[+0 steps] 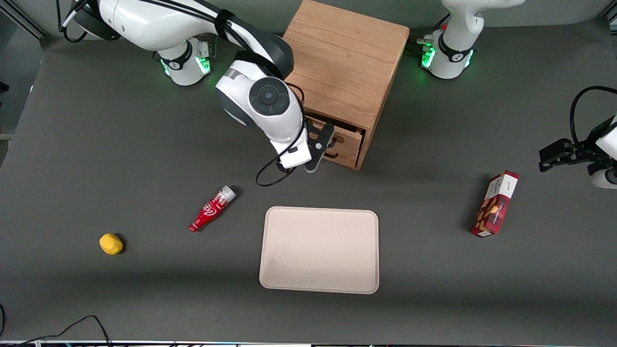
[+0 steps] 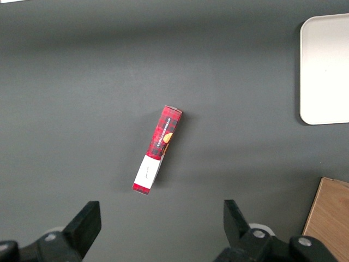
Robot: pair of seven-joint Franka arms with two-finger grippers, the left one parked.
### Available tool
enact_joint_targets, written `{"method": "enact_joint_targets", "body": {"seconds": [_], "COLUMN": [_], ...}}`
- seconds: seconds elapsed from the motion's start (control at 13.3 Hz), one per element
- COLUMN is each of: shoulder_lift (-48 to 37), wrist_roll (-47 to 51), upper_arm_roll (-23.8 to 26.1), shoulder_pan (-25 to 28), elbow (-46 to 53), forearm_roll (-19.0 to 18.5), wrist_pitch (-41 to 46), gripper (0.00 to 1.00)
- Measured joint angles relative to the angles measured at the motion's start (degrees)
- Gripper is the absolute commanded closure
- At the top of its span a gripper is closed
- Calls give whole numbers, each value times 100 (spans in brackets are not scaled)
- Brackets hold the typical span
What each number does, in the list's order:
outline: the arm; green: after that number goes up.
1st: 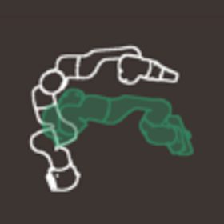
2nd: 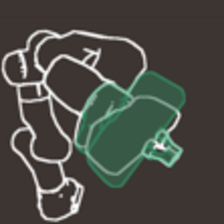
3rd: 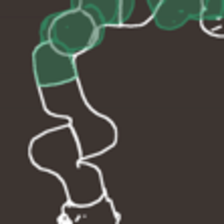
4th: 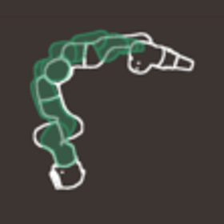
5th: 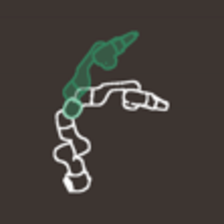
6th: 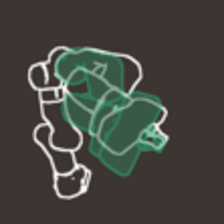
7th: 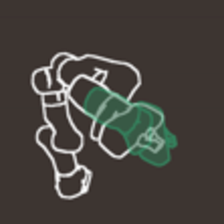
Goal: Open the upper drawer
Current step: 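Hook the right gripper onto the upper drawer's black bar handle, then pull the handle with the right gripper, sliding the drawer out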
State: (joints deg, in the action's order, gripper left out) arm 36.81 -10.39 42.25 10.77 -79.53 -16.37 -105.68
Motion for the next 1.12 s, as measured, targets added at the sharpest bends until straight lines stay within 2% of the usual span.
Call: {"method": "enact_joint_targets", "body": {"seconds": [0.75,1.12], "shoulder_lift": [2,3], "wrist_roll": [-870,-1277], "upper_arm_roll": [-1022,-1559], "shoulder_pan": [-19,-53], "elbow": [261,349], "forearm_roll": [-6,-4], "wrist_pitch": [-673,-1287], "gripper": [0,0]}}
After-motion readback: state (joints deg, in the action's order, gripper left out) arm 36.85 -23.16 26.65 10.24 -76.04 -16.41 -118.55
